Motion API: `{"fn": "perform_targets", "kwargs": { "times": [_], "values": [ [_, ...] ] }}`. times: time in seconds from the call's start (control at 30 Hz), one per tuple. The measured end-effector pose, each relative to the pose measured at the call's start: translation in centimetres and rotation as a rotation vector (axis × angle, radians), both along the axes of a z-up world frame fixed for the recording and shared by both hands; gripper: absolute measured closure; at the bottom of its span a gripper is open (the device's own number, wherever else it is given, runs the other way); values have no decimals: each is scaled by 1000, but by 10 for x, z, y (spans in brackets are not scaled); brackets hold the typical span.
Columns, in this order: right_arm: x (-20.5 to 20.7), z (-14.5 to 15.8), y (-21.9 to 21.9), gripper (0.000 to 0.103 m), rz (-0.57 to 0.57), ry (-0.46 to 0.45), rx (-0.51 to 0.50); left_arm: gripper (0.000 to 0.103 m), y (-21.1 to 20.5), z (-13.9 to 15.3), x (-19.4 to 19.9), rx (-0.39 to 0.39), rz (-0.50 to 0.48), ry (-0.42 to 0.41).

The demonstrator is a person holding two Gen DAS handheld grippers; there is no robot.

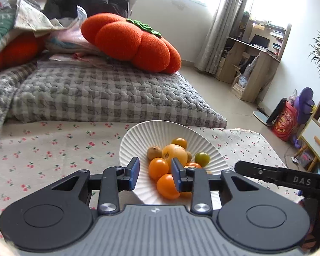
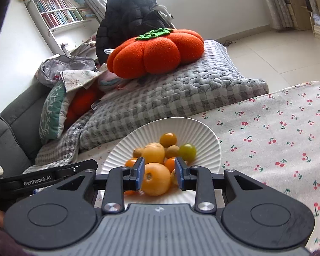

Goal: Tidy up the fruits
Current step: 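Return both open tools to the remaining fruits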

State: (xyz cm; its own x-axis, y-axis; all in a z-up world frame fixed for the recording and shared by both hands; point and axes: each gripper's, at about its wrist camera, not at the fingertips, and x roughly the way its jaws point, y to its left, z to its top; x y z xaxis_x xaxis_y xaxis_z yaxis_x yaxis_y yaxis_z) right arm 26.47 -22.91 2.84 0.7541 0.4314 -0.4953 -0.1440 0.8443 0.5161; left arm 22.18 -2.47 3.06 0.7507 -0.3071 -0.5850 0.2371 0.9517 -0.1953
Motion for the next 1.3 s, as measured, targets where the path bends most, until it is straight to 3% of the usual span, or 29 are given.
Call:
{"fn": "perform_targets", "kwargs": {
  "times": [0.47, 0.6, 0.67, 0.83, 1.0, 1.07, 1.13, 1.3],
  "values": [
    [-54, 8, 24, 70, 32, -28, -83, 77, -2, -6, -53, 110, 32, 9],
    [-74, 9, 28, 65, 25, -33, -118, 69, -6, -9, -67, 136, 31, 6],
    [-86, 10, 30, 55, 19, -33, -137, 63, -8, -10, -74, 150, 30, 10],
    [-115, 13, 26, 42, 12, -36, -164, 46, -6, -11, -97, 200, 40, -5],
    [-132, 14, 16, 37, -12, -8, -145, 43, 1, -10, -112, 205, 45, 16],
    [-137, 12, 16, 30, -10, 0, -138, 40, 3, -11, -116, 207, 46, 19],
    [-141, 6, 18, 28, -2, 12, -144, 28, 4, -15, -120, 213, 40, 19],
    [-149, -18, 26, 28, -2, 52, -195, 27, 1, -39, -122, 221, -3, 62]
  ]
}}
